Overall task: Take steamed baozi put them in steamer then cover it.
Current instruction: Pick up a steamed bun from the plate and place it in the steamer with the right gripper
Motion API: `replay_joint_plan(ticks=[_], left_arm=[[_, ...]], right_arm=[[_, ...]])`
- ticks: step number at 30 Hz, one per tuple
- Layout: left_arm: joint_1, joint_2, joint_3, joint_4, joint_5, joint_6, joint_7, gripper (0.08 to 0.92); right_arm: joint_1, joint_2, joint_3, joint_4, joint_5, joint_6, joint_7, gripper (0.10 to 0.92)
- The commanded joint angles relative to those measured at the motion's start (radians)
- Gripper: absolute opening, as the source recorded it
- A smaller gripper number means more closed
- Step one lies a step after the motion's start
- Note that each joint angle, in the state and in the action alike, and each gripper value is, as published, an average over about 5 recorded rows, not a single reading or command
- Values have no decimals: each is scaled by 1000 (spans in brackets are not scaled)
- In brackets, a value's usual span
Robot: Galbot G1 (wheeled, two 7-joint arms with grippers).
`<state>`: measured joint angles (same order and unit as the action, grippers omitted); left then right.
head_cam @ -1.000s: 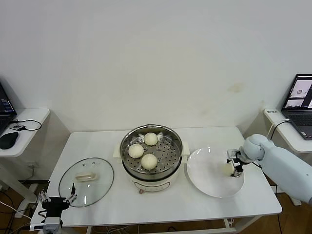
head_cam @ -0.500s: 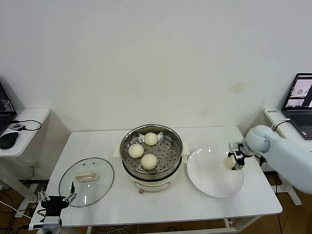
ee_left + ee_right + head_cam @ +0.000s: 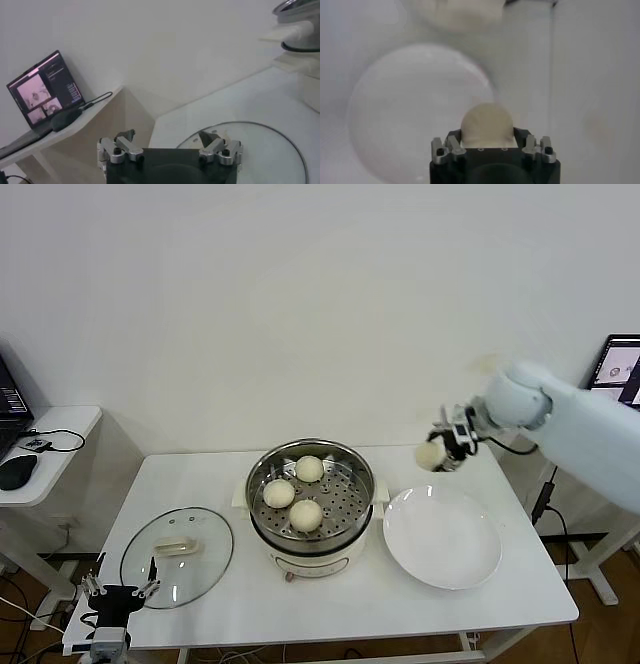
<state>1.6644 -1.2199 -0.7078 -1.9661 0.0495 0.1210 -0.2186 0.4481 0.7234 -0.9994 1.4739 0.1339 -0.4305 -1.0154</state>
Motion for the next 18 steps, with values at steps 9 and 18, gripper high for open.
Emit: replay_joint_plan(ticks=[9,18], left_arm=[[7,-12,-16,-19,-9,0,-3,823],[10,-16,-19,-15,-12,-3,-7,823]], right_arm=[[108,422,-207,-44,357,-282,183,660],[-5,467,-215,-128,297,-297,229,662]])
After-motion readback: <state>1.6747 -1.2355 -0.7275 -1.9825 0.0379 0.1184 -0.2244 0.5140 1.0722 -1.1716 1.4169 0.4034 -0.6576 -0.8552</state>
